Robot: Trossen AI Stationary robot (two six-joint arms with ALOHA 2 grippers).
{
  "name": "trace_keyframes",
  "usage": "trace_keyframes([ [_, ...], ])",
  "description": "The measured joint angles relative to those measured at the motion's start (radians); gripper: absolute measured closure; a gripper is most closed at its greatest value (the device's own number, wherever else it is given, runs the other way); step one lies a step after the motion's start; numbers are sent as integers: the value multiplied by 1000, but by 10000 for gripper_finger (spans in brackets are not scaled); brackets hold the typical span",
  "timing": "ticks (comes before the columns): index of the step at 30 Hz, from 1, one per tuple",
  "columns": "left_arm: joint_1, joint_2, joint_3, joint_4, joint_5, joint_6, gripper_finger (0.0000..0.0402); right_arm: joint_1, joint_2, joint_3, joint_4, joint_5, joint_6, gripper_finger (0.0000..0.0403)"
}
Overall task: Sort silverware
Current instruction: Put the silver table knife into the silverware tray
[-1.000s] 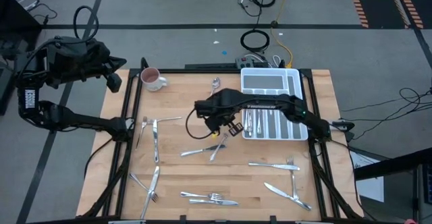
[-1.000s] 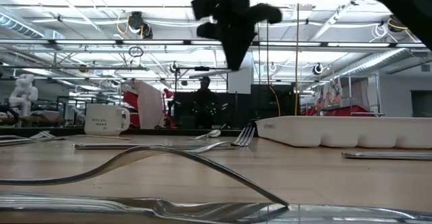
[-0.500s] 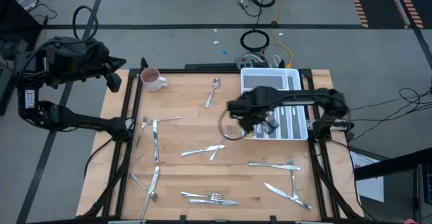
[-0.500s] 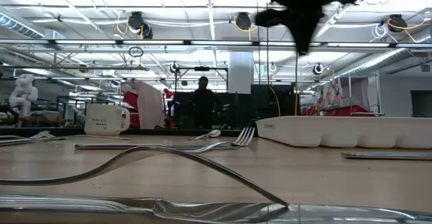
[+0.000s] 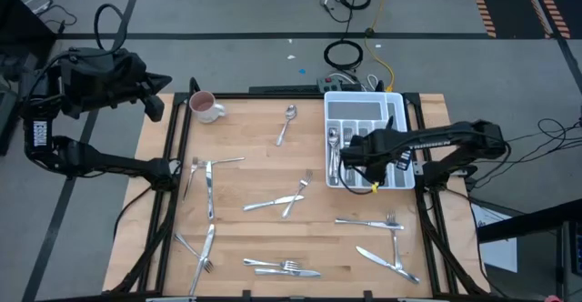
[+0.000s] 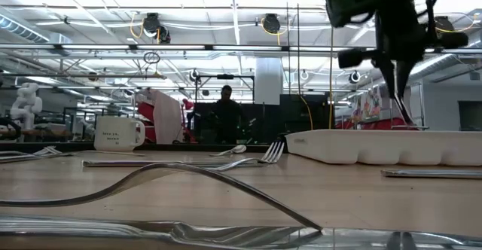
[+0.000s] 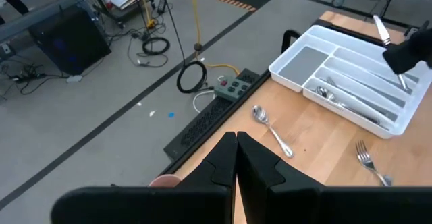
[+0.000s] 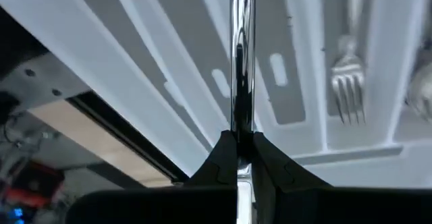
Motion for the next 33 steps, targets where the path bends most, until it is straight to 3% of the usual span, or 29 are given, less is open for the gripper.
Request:
trace_keyframes([
  [7, 0, 0, 0, -1, -1, -26, 388, -7, 7, -62, 196, -5, -107, 402],
  [17, 0, 0, 0, -5, -2, -50, 388, -64, 12, -63, 216, -13, -235, 403],
  [21, 0, 0, 0, -14, -3, -50, 388, -80, 12, -66, 224, -85, -252, 403],
  [33, 0, 0, 0, -13, -15, -45, 388, -94, 14, -193, 351, -83, -324, 403],
])
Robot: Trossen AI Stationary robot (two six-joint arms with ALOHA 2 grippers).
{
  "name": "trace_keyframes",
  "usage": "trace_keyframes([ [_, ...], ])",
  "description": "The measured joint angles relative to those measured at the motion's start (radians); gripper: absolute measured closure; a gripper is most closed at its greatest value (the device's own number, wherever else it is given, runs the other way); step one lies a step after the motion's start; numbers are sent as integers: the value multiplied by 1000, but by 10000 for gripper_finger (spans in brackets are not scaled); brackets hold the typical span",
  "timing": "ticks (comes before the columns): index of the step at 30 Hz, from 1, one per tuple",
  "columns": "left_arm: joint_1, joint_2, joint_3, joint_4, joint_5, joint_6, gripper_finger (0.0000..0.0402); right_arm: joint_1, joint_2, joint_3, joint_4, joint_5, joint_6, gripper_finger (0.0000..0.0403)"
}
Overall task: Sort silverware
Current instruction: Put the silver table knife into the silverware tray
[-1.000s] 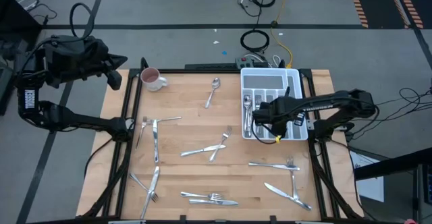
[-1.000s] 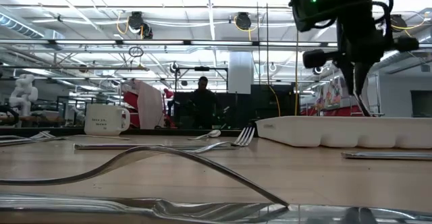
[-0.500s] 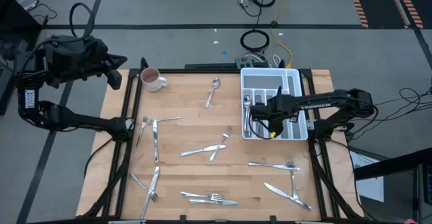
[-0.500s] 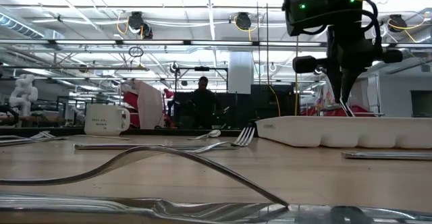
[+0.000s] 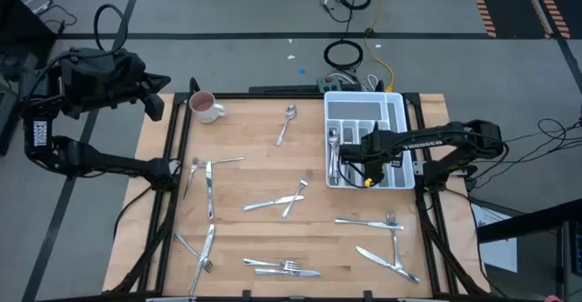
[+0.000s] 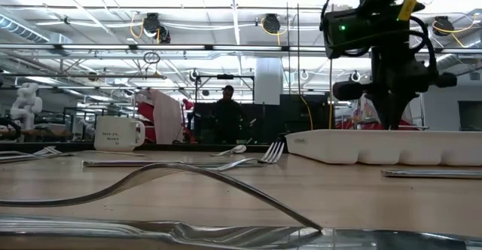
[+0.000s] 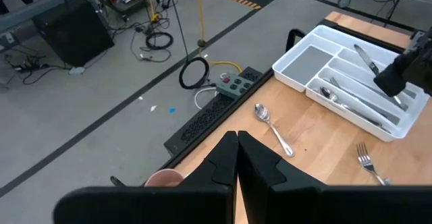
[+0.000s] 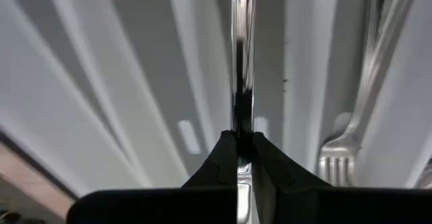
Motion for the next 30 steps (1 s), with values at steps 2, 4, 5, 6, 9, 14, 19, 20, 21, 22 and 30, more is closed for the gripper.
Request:
trace_keyframes([
  [2, 0, 0, 0, 0, -10, 0, 388, 0, 1, -16, 36, 0, -19, 403],
  [4, 0, 0, 0, 1, -19, 0, 388, 0, 11, -22, 64, 0, -35, 403],
  [5, 0, 0, 0, 1, -20, 0, 388, -1, 17, -23, 72, -1, -42, 403],
  [6, 0, 0, 0, 1, -21, 0, 388, -2, 25, -23, 77, -3, -45, 403],
  [9, 0, 0, 0, 1, -21, 0, 388, -4, 44, -23, 99, -18, -47, 403],
  [14, 0, 0, 0, 0, -21, 0, 388, -15, 49, -24, 132, -92, -42, 403],
  [19, 0, 0, 0, 0, -21, 1, 388, -26, 50, -24, 158, -141, 15, 397],
  [20, 0, 0, 0, 0, -21, 1, 388, -26, 50, -23, 155, -141, 20, 393],
  [21, 0, 0, 0, 0, -21, 1, 388, -27, 50, -23, 152, -148, 31, 390],
  [22, 0, 0, 0, 0, -21, 1, 388, -28, 50, -23, 153, -145, 42, 385],
  [30, 0, 0, 0, 0, -21, 2, 388, -28, 50, -17, 149, -53, 216, 345],
])
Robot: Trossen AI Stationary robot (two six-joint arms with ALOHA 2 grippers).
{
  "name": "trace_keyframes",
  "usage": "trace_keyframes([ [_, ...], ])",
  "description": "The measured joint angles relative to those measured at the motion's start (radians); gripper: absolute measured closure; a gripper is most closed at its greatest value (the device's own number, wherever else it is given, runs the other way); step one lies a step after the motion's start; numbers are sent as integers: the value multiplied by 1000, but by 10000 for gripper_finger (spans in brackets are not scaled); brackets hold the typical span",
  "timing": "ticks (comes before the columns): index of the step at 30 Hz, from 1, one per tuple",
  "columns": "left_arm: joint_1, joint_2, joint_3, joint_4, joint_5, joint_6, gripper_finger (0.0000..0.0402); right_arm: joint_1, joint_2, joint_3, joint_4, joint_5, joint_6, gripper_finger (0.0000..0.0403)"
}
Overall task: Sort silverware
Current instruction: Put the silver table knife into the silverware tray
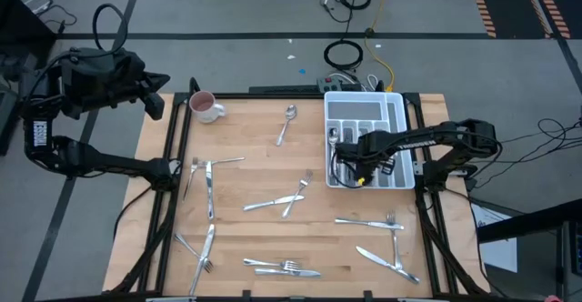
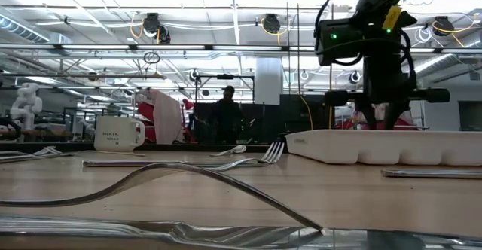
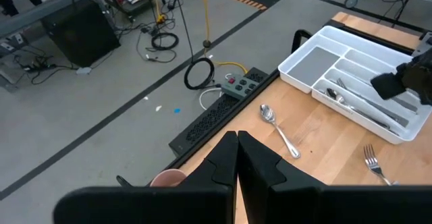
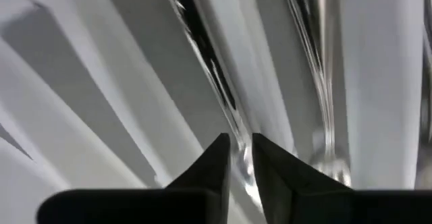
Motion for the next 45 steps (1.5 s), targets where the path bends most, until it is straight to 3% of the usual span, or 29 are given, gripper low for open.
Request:
trace_keyframes([
  [4, 0, 0, 0, 0, 0, -6, 388, -2, -1, 69, -55, 83, 155, 327],
  [11, 0, 0, 0, 0, -10, -2, 388, -8, -6, 340, -166, 62, 637, 312],
  [13, 0, 0, 0, 0, -18, -2, 388, -9, -6, 438, -209, -38, 818, 307],
  [17, 0, 0, 0, -7, -19, -6, 388, 25, -11, 534, -234, -390, 1163, 295],
  [25, 0, 0, 0, -33, -22, -6, 388, 275, -7, 388, -255, -494, 1479, 243],
  [33, 0, 0, 0, -33, -22, -1, 388, 434, -7, 189, 100, -519, 1749, 167],
  [45, 0, 0, 0, -33, -22, -8, 388, 488, -7, -4, 323, -498, 1947, 168],
])
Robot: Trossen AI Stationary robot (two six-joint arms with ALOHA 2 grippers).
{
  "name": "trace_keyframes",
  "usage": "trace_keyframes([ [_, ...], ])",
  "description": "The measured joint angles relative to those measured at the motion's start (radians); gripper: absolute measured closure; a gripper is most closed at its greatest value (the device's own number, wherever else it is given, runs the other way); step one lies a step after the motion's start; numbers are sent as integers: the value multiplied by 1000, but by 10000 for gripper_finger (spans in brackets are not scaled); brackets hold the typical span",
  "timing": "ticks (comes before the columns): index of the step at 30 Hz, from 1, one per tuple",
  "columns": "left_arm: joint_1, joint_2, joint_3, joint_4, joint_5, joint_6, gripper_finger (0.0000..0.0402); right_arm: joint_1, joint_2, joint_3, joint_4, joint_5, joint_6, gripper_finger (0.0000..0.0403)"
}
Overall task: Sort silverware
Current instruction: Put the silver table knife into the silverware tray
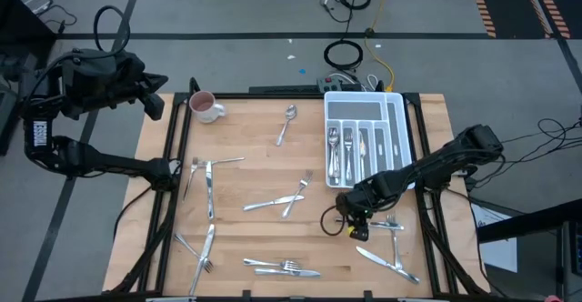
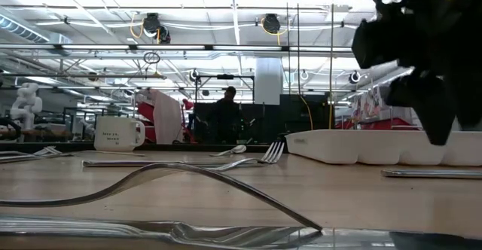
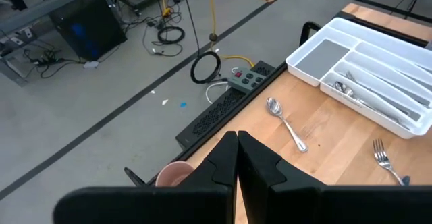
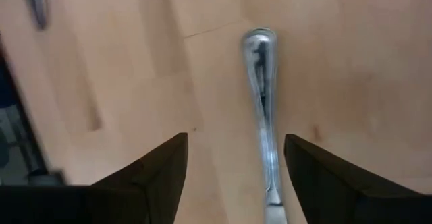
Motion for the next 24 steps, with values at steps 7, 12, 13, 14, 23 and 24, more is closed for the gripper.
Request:
trace_keyframes([
  [7, 0, 0, 0, 0, 0, -2, 388, 3, 0, -33, 18, 68, -7, 169],
  [12, 0, 0, 0, 0, 1, -25, 388, 4, 0, -51, 41, 76, -7, 169],
  [13, 0, 0, 0, 0, 1, -26, 388, 4, 0, -53, 52, 77, -7, 169],
  [14, 0, 0, 0, 0, 1, -26, 388, 4, 1, -56, 60, 82, -7, 170],
  [23, 0, 0, 0, 0, 1, -26, 388, 45, 104, -59, 78, 89, -12, 170],
  [24, 0, 0, 0, 0, 1, -26, 388, 48, 121, -57, 75, 93, -8, 170],
])
